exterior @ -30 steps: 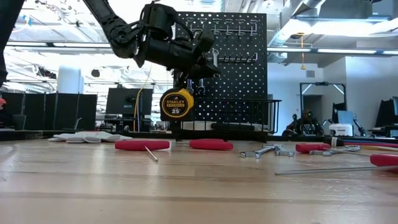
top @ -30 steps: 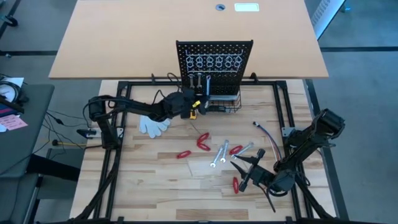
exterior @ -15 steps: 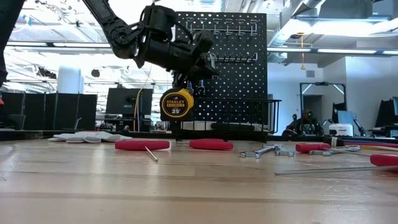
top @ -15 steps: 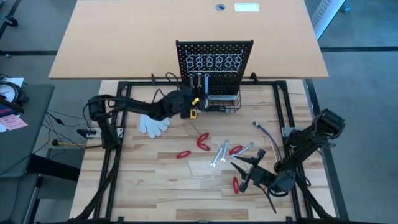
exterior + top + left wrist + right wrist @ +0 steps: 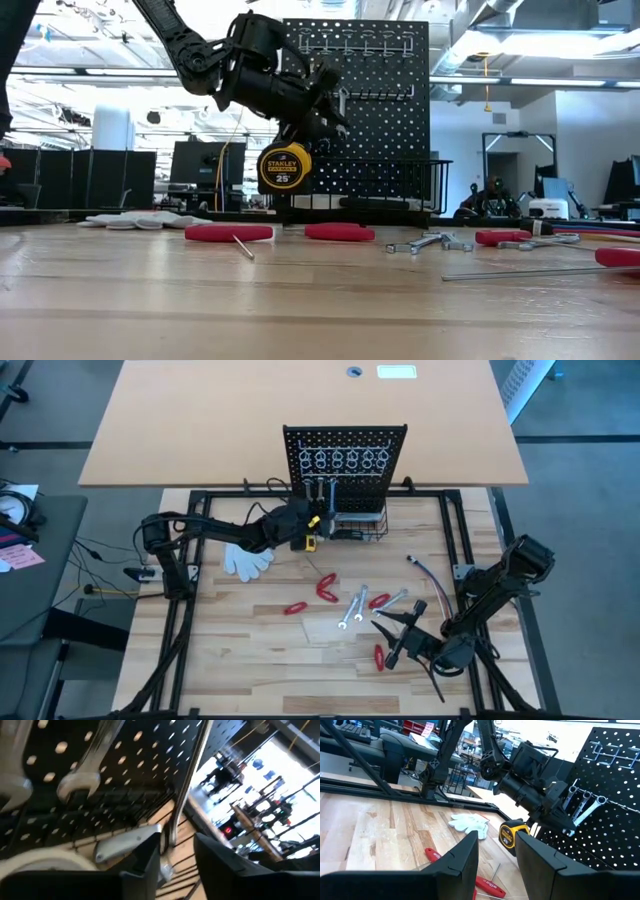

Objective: Hang tools onto peg board
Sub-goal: Hang the silver wrench on the peg board

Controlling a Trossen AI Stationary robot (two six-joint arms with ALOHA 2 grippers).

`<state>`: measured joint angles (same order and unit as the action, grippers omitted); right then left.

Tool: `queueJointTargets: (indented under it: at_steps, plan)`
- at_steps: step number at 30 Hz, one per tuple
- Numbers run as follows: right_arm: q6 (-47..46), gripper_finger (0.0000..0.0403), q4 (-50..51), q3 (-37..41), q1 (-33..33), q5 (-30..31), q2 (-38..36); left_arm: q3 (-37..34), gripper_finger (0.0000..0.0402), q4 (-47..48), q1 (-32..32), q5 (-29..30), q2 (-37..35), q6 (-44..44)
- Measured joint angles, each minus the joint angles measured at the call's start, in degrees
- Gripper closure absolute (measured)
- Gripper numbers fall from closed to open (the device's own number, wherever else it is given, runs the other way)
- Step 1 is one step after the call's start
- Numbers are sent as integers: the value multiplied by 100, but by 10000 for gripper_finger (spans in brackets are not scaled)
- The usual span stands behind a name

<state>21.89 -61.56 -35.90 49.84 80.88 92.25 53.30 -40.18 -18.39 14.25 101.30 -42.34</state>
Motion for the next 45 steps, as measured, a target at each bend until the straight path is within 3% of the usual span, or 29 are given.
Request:
queueJointTargets:
  at_steps: [6,15,22,27,29,32,39,42,45]
  plan:
    - [0,267,4,0,0,0,0,-7,243,250,3,-82,-54,327]
    - [2,267,26,0,84,0,0,-7,237,1755,187,-267,-777,879]
    - [2,267,28,0,81,0,2,-238,238,2757,1206,594,-1667,1383]
    - [-221,267,29,0,81,-134,2,-820,238,2836,2495,1843,-2211,1420]
    - [-397,267,35,0,51,-521,1,-1071,238,2778,3051,2323,-2301,1311]
    - [-876,267,295,0,-93,-1564,-3,-1422,238,2463,3898,2998,-2244,992]
    - [-3107,266,2197,-125,-1180,-4901,-207,-1431,238,1301,5401,4624,-1162,482]
    - [-3663,257,3016,-330,-1640,-5672,-232,-1122,238,806,5656,5074,-505,753]
    - [-3955,236,4093,-613,-1941,-6099,-236,-724,238,602,5707,5162,67,1134]
